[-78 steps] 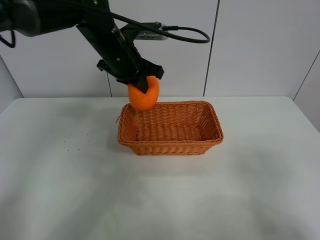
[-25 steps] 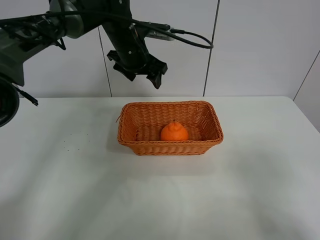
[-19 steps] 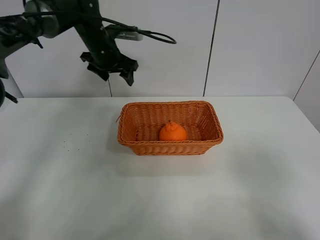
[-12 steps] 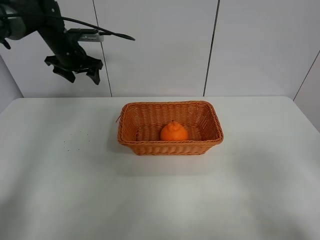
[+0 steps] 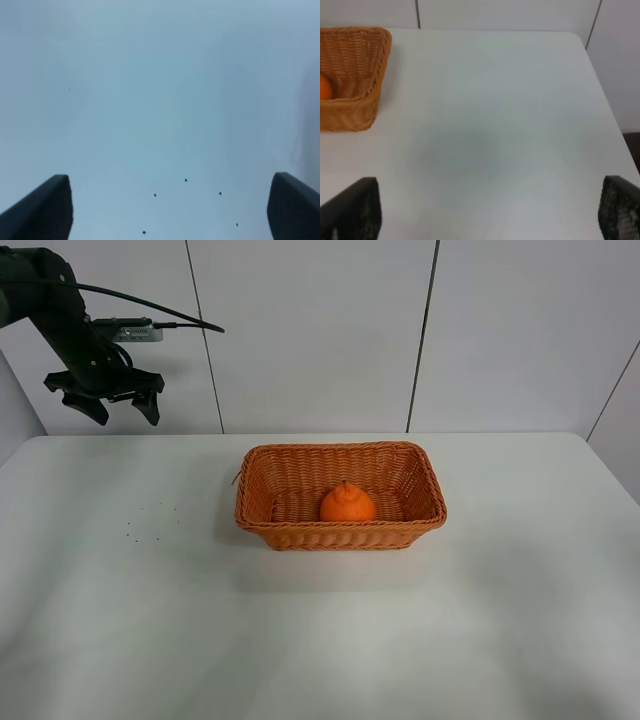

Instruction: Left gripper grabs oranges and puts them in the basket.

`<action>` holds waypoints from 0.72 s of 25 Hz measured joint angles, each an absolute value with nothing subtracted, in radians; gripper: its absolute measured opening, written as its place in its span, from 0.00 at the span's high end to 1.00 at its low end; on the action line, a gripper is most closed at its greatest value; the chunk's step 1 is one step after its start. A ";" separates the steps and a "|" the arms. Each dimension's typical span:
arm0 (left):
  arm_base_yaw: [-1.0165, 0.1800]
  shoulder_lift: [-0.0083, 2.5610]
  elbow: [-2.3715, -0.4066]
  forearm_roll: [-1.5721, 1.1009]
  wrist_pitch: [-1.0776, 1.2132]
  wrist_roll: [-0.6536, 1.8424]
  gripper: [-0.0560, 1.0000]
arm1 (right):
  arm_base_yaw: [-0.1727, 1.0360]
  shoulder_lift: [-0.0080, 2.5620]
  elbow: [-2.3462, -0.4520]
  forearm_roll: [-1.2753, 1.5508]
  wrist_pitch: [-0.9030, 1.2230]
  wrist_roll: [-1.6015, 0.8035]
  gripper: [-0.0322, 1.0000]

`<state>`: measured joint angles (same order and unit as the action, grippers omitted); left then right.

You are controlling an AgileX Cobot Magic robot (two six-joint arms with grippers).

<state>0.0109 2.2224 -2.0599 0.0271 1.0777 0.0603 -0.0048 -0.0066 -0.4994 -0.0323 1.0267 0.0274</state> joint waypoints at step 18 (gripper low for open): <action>0.011 1.764 -1.562 0.030 1.186 0.041 0.12 | -0.005 -0.007 -0.499 -0.032 1.027 0.027 0.30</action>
<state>0.0109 1.7643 -1.5615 0.0296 1.1863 0.0410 -0.0048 -0.0066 -0.4994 -0.0323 1.0267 0.0274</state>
